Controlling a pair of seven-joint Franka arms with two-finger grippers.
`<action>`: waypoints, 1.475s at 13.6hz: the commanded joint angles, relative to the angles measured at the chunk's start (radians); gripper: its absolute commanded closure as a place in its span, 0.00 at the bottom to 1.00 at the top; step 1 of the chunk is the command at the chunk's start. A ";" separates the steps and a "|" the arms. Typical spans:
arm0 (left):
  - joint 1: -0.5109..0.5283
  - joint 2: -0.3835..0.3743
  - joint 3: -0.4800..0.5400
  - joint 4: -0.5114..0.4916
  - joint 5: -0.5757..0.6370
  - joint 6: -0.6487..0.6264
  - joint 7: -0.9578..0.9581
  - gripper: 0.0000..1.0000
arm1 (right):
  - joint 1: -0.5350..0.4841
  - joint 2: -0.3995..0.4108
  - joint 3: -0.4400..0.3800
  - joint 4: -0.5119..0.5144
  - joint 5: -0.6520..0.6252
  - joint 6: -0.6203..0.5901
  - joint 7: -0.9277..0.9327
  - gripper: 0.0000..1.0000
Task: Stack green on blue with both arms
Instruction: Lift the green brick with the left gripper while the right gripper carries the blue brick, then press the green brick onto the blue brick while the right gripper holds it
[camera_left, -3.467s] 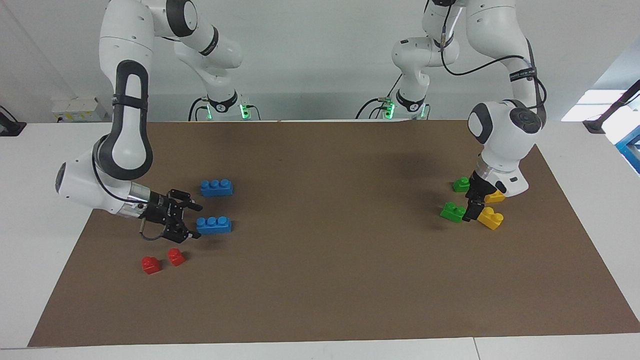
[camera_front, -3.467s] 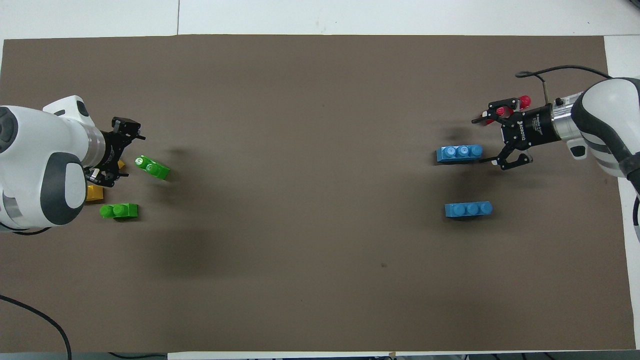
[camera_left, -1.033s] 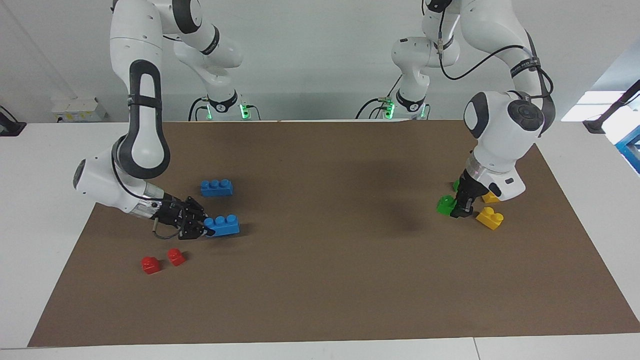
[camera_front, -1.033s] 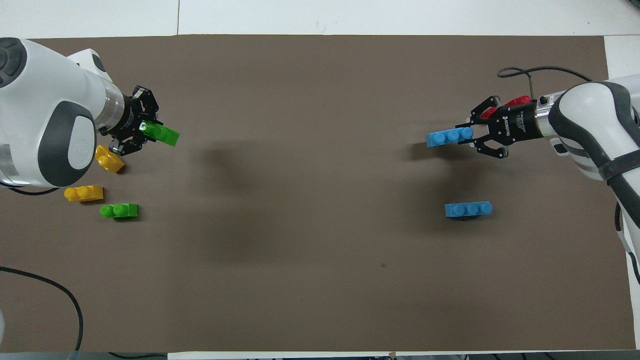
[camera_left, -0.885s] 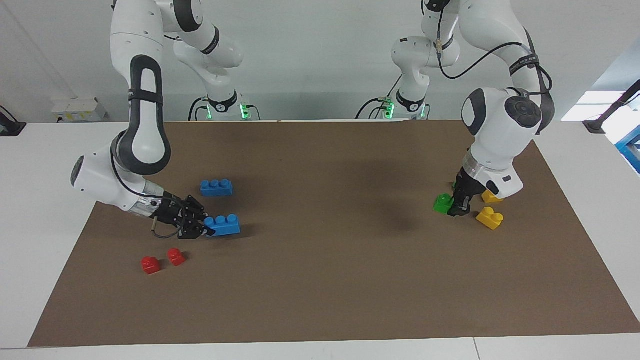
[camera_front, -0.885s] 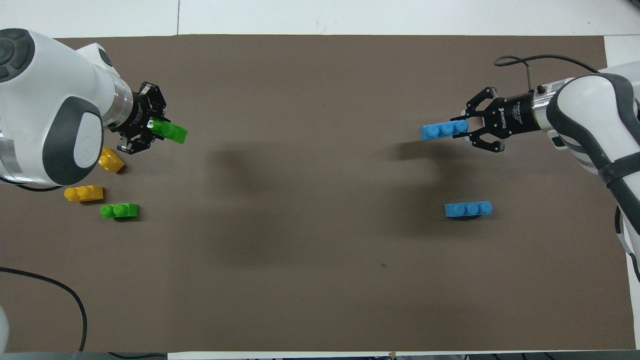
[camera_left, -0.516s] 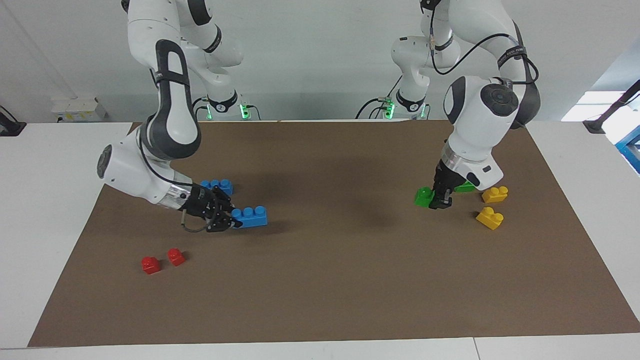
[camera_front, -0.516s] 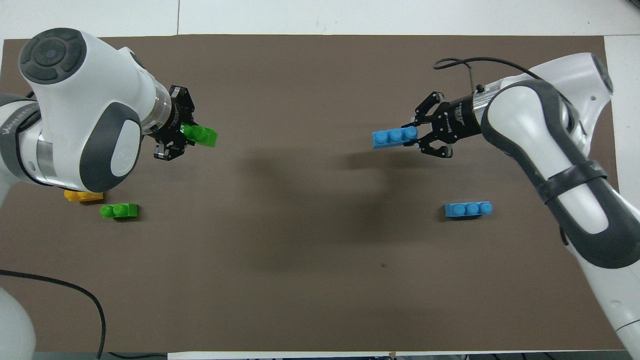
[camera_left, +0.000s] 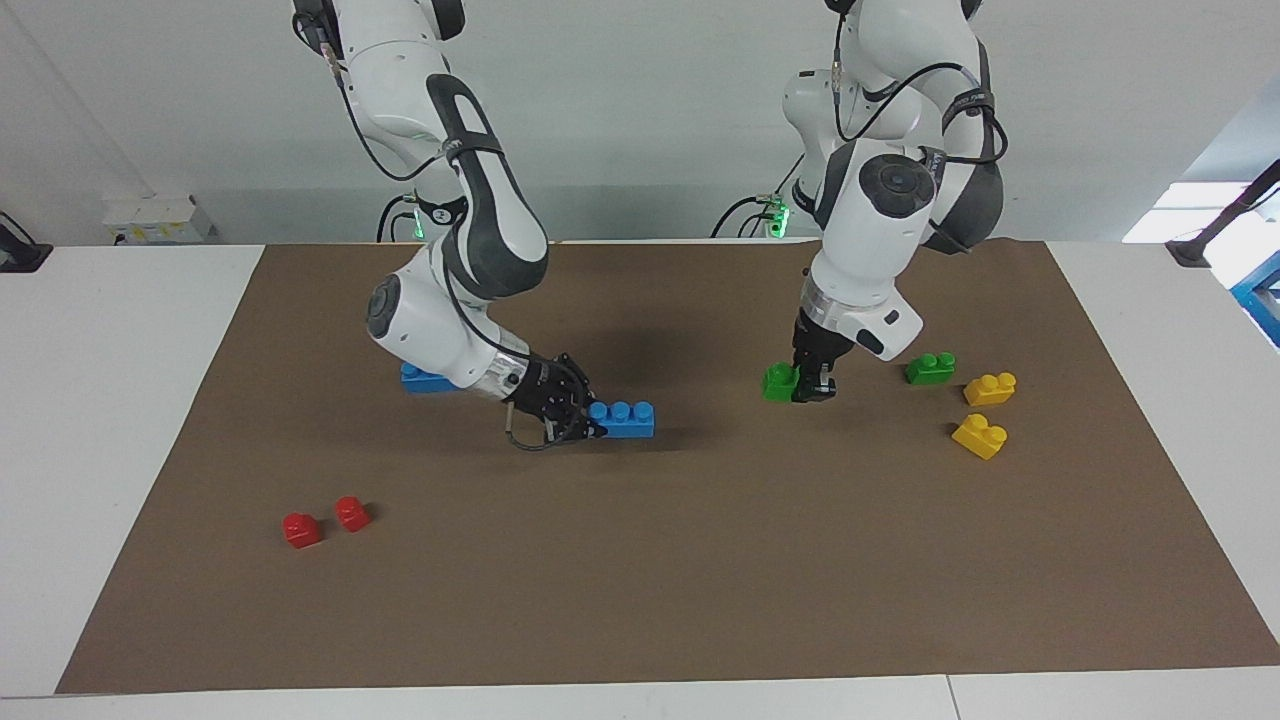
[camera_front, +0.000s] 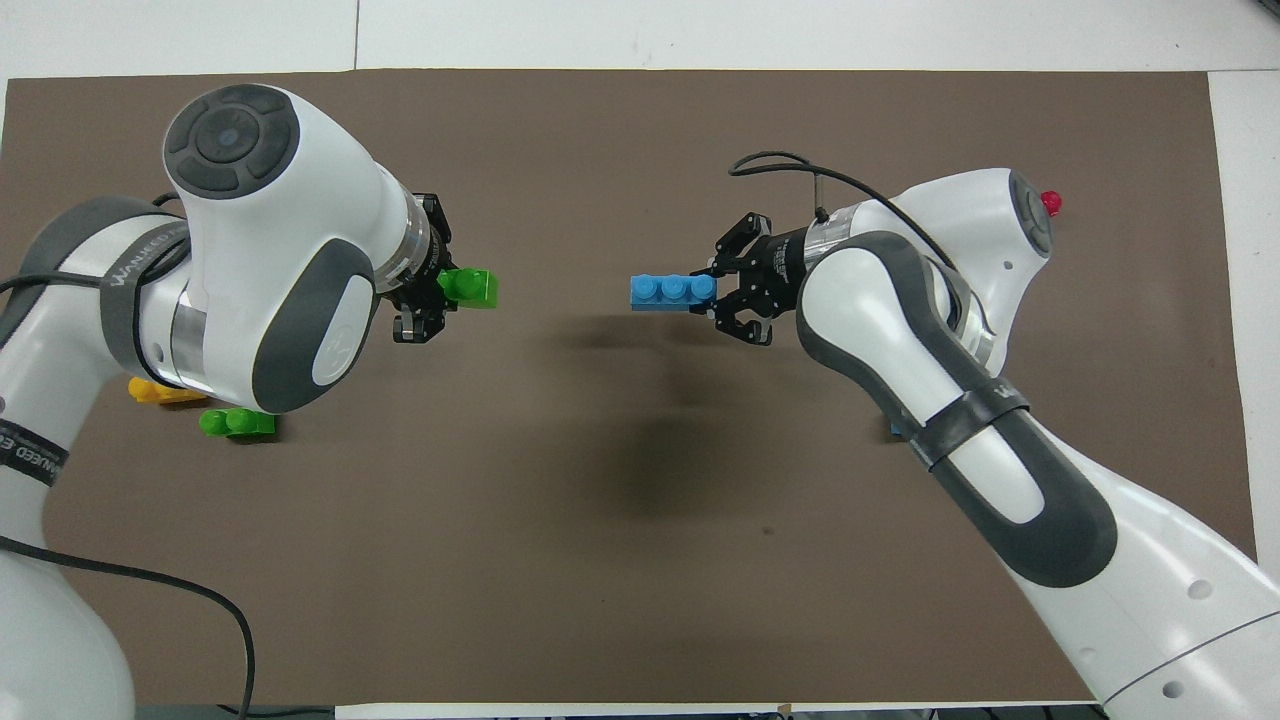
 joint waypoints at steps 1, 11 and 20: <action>-0.034 -0.014 0.013 0.002 0.002 -0.006 -0.050 1.00 | 0.028 -0.022 0.002 -0.098 0.108 0.082 -0.103 1.00; -0.127 -0.011 0.001 -0.022 0.005 0.082 -0.150 1.00 | 0.064 -0.008 0.002 -0.220 0.186 0.141 -0.272 1.00; -0.239 0.069 0.002 -0.045 0.083 0.188 -0.343 1.00 | 0.101 0.015 0.001 -0.243 0.316 0.203 -0.368 1.00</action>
